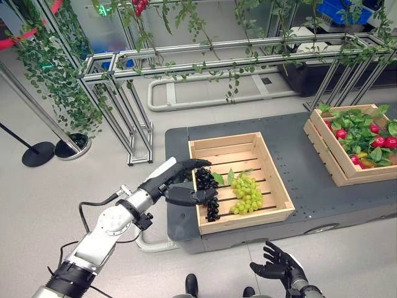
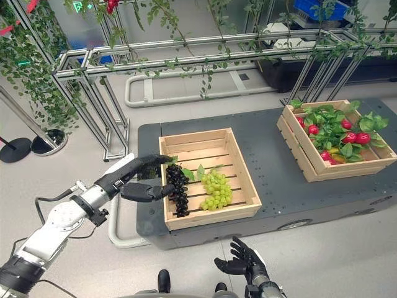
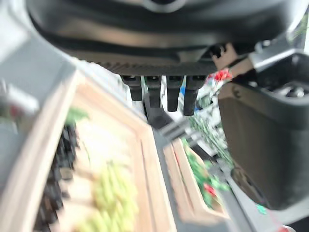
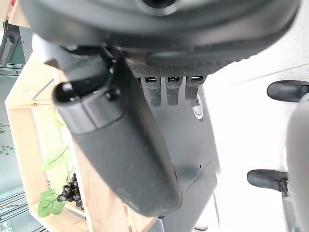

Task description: Pick up the fruits from the basket on one side to the basket on the other side

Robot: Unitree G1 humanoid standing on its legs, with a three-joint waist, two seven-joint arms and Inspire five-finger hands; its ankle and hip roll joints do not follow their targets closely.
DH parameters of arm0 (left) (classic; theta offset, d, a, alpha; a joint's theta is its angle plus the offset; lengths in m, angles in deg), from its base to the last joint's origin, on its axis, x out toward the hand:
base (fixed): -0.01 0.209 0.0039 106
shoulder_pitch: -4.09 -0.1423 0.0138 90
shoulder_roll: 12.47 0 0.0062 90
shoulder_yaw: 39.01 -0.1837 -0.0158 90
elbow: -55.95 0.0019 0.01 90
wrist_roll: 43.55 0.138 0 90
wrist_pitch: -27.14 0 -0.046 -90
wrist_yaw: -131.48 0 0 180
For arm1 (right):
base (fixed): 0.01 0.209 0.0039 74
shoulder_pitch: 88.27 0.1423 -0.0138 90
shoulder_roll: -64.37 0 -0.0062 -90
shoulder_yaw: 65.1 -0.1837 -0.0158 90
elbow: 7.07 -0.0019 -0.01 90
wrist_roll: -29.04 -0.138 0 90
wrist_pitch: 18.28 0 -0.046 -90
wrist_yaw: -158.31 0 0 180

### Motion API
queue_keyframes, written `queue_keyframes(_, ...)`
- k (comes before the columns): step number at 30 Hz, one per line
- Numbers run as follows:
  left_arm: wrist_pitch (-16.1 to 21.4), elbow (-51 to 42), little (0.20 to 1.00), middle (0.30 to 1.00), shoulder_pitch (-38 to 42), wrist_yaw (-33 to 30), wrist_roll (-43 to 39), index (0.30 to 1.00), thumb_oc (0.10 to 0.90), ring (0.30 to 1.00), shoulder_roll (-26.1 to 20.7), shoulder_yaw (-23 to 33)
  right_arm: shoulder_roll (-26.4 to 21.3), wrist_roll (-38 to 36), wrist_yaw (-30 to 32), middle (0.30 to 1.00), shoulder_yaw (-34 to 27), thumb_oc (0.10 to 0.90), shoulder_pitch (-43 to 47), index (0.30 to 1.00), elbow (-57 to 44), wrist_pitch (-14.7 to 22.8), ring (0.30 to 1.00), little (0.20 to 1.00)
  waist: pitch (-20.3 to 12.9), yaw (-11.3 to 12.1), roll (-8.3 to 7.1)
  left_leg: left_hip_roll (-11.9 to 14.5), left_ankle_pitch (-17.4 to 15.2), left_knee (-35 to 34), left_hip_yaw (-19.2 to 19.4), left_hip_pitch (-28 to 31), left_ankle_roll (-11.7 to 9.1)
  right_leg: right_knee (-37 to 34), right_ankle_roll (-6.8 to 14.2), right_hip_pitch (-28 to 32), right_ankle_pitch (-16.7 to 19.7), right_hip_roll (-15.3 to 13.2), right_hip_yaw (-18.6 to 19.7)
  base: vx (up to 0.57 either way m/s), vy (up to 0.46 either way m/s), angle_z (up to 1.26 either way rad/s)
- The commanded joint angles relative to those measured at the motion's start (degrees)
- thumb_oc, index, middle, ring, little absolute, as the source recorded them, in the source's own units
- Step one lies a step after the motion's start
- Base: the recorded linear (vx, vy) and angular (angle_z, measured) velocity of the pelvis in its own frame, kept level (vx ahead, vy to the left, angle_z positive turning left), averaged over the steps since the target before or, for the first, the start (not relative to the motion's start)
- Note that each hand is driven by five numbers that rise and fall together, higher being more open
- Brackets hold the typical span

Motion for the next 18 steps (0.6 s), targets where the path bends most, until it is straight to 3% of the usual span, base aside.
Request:
queue_keyframes(1,6.7,0.1,0.9,0.9,7.3,-9.5,7.1,0.9,0.8,0.9,-1.3,3.2,-0.7,0.1,-1.9,0.9,2.2,0.8,1.6,0.9,-4.8,2.5,0.9,0.9,-0.7,1.0,-0.89,0.2,-7.5,0.9,-1.0,3.3,0.6,3.5,1.9,-7.8,4.3,-3.1,4.7,-0.02,-0.008,-0.03)
queue_keyframes(4,4.1,2.3,0.9,0.9,11.3,-14.3,10.9,0.9,0.8,0.9,-1.7,-1.3,-1.9,-1.3,-3.1,0.9,4.6,0.8,3.0,0.9,-5.9,3.1,0.9,0.9,1.2,0.4,-0.5,0.3,-7.3,2.3,-1.3,1.3,0.6,6.8,1.3,-10.0,2.7,-2.5,4.9,-0.09,-0.004,-0.04)
queue_keyframes(6,3.1,7.4,0.9,0.9,18.8,-22.5,15.3,0.9,0.8,0.9,-1.4,-8.7,-3.7,-4.3,-4.2,0.9,7.6,0.8,6.2,0.9,-7.3,3.7,0.9,0.9,5.0,-0.6,-0.28,0.0,-7.8,6.7,-1.5,-2.4,0.4,11.2,0.8,-13.7,1.3,-2.2,5.8,-0.22,-0.014,-0.03)
queue_keyframes(10,2.6,12.2,0.9,0.9,26.1,-28.6,20.8,0.9,0.8,0.9,-1.8,-15.2,-5.2,-5.7,-4.6,0.9,10.1,0.8,9.5,0.9,-7.4,3.5,0.9,0.9,8.2,-1.4,-0.17,0.0,-8.0,11.1,-1.8,-6.7,-0.1,13.5,-0.2,-16.3,0.8,-1.8,6.4,-0.12,-0.008,-0.04)
queue_keyframes(14,-0.2,15.9,0.9,0.9,34.6,-35.0,25.7,0.9,0.8,0.9,-3.3,-22.5,-6.8,-6.9,-5.4,0.9,12.2,0.8,11.9,0.9,-7.6,3.6,0.9,0.9,11.7,-2.8,-0.28,0.0,-8.0,16.1,-1.7,-12.3,-0.9,16.2,-1.3,-20.1,0.2,-1.3,7.3,-0.11,0.008,-0.12)
queue_keyframes(18,-2.9,18.9,0.9,0.9,41.4,-34.7,29.4,0.9,0.8,0.9,-4.1,-27.8,-7.9,-7.6,-6.0,0.9,13.1,0.8,13.5,0.9,-6.9,3.8,0.9,0.9,14.6,-4.2,-0.47,0.3,-7.9,19.0,-1.3,-15.7,-1.4,17.8,-2.0,-22.9,0.2,-0.9,8.0,-0.08,0.036,-0.04)
